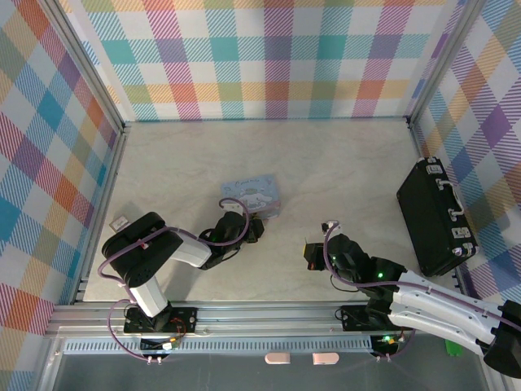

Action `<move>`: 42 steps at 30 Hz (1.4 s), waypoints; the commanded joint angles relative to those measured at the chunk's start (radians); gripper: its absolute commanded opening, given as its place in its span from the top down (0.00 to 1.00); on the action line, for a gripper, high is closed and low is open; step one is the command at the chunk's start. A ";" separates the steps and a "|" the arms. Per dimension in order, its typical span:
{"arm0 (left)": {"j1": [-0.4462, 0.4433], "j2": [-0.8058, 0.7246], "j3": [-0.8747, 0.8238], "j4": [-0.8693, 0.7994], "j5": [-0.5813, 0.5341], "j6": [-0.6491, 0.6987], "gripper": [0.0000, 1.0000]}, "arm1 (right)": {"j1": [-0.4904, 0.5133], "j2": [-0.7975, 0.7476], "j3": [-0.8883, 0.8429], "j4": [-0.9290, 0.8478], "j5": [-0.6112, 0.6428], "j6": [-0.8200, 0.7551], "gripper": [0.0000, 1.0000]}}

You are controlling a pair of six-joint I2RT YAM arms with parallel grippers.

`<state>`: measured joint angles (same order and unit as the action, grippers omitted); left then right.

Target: Unlock a padlock with a key

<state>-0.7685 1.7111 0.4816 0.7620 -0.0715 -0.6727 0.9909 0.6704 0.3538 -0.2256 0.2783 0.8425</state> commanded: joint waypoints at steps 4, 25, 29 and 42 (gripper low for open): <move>0.003 -0.003 0.008 -0.028 0.013 0.002 0.73 | -0.015 -0.005 -0.019 0.004 -0.001 0.029 1.00; -0.014 -0.102 0.012 -0.130 0.012 0.015 0.78 | -0.132 0.047 -0.066 0.111 -0.198 0.081 1.00; -0.014 -0.101 0.036 -0.168 0.036 0.014 0.78 | -0.171 0.080 -0.091 0.174 -0.274 0.099 1.00; -0.013 -0.151 0.045 -0.210 0.063 -0.023 0.82 | -0.323 0.223 -0.148 0.363 -0.518 0.165 1.00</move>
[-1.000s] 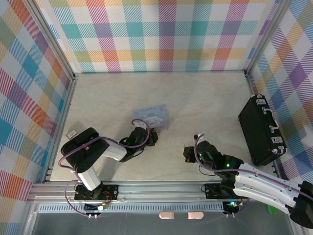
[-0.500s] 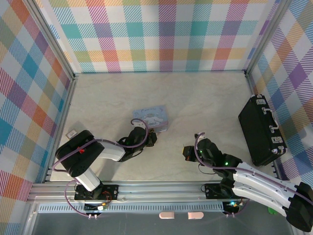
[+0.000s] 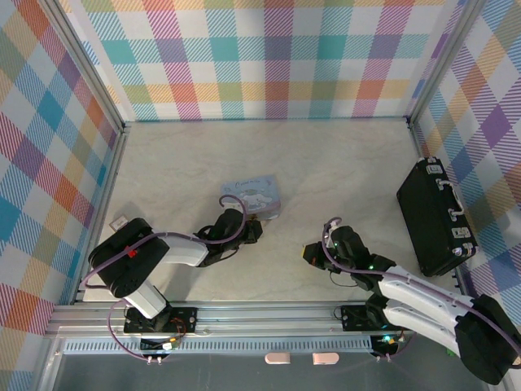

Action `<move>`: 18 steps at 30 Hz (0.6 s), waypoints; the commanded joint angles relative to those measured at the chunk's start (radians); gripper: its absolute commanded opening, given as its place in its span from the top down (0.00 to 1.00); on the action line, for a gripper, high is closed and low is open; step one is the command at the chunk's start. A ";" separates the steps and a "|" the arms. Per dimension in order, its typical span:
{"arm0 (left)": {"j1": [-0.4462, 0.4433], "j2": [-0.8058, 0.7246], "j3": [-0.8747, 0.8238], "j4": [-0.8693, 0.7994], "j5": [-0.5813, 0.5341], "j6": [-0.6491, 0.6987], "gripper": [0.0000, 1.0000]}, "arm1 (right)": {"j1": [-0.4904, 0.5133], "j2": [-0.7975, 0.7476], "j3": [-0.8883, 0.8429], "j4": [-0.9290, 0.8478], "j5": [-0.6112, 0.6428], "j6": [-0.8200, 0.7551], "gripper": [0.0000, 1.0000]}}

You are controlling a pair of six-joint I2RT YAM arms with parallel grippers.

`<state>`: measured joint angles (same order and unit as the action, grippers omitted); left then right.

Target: Unlock a padlock with a key

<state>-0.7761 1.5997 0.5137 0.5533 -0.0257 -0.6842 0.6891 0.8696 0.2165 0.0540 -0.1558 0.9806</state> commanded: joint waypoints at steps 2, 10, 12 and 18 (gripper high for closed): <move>-0.006 -0.046 0.015 -0.008 0.021 -0.018 0.83 | -0.030 0.054 -0.004 0.098 -0.105 0.031 1.00; 0.002 -0.075 0.036 -0.033 0.065 -0.101 0.85 | -0.045 0.230 -0.012 0.360 -0.242 0.073 1.00; 0.005 -0.066 0.042 -0.024 0.080 -0.128 0.86 | -0.046 0.279 -0.015 0.437 -0.276 0.075 1.00; 0.009 -0.043 0.048 0.017 0.108 -0.175 0.89 | -0.056 0.402 -0.011 0.624 -0.364 0.068 1.00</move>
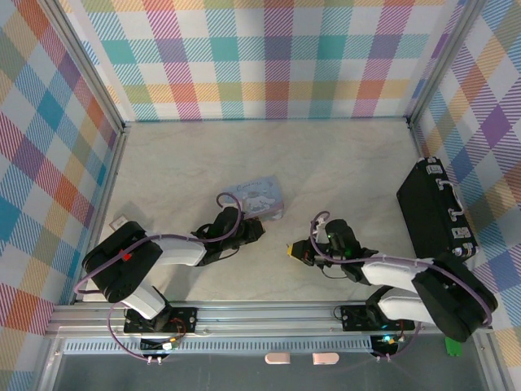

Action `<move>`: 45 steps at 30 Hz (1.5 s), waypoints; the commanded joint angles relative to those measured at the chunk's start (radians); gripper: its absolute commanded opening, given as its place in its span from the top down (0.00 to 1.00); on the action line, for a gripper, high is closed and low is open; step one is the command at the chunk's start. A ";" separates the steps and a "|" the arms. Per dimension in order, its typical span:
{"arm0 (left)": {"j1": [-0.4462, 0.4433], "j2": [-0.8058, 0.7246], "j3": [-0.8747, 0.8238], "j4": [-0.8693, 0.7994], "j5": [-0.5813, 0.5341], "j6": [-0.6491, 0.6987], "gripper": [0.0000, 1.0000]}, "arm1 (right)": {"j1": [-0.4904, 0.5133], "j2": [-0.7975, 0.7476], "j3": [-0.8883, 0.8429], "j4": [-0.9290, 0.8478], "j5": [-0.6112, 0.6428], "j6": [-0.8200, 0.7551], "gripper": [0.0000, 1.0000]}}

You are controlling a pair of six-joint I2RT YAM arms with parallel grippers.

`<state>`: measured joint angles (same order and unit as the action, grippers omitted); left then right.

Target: Unlock a padlock with a key

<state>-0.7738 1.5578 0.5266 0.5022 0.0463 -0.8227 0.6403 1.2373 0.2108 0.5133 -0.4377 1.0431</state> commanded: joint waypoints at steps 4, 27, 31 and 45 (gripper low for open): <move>0.013 -0.004 0.036 0.076 0.054 -0.049 0.90 | -0.014 0.101 -0.005 0.246 -0.124 -0.016 1.00; 0.030 0.042 0.007 0.245 0.103 -0.165 0.94 | -0.037 0.431 0.003 0.747 -0.160 0.142 1.00; 0.030 0.049 0.005 0.260 0.101 -0.177 0.94 | -0.050 0.487 0.007 0.818 -0.165 0.167 1.00; 0.030 0.054 -0.016 0.309 0.081 -0.217 0.95 | -0.105 0.553 0.041 0.893 -0.225 0.195 1.00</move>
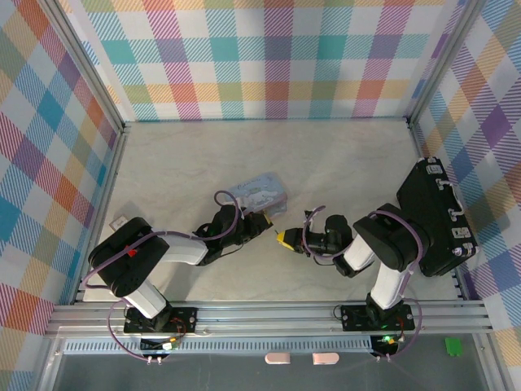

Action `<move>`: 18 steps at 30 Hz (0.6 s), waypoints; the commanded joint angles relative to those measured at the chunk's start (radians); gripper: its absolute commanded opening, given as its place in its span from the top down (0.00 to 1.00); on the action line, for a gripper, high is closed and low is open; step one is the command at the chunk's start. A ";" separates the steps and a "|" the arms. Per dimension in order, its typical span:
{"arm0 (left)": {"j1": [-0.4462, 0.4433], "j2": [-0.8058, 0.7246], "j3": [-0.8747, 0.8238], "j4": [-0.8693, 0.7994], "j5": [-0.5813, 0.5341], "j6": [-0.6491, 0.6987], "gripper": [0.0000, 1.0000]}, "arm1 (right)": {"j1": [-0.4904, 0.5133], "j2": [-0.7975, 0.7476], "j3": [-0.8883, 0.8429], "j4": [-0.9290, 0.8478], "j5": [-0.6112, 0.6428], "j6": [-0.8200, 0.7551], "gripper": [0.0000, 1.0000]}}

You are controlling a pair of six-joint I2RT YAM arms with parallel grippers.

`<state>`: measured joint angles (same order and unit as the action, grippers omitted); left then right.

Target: Unlock a padlock with a key

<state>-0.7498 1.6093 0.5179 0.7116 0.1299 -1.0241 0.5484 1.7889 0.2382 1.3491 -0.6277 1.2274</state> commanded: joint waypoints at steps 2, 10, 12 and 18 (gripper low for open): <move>0.005 0.007 -0.011 0.115 -0.005 -0.037 0.96 | -0.015 0.002 0.019 0.058 -0.048 0.010 1.00; 0.004 0.032 -0.026 0.184 -0.010 -0.090 0.96 | -0.020 -0.002 0.037 0.058 -0.076 0.018 1.00; 0.004 0.034 -0.022 0.186 -0.008 -0.090 0.96 | -0.021 -0.002 0.038 0.058 -0.080 0.020 1.00; 0.005 0.023 -0.016 0.180 -0.005 -0.095 0.96 | -0.022 0.003 0.036 0.058 -0.085 0.021 1.00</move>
<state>-0.7502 1.6413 0.4946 0.8154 0.1307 -1.1072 0.5320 1.7889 0.2642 1.3552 -0.6918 1.2457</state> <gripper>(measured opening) 0.121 0.050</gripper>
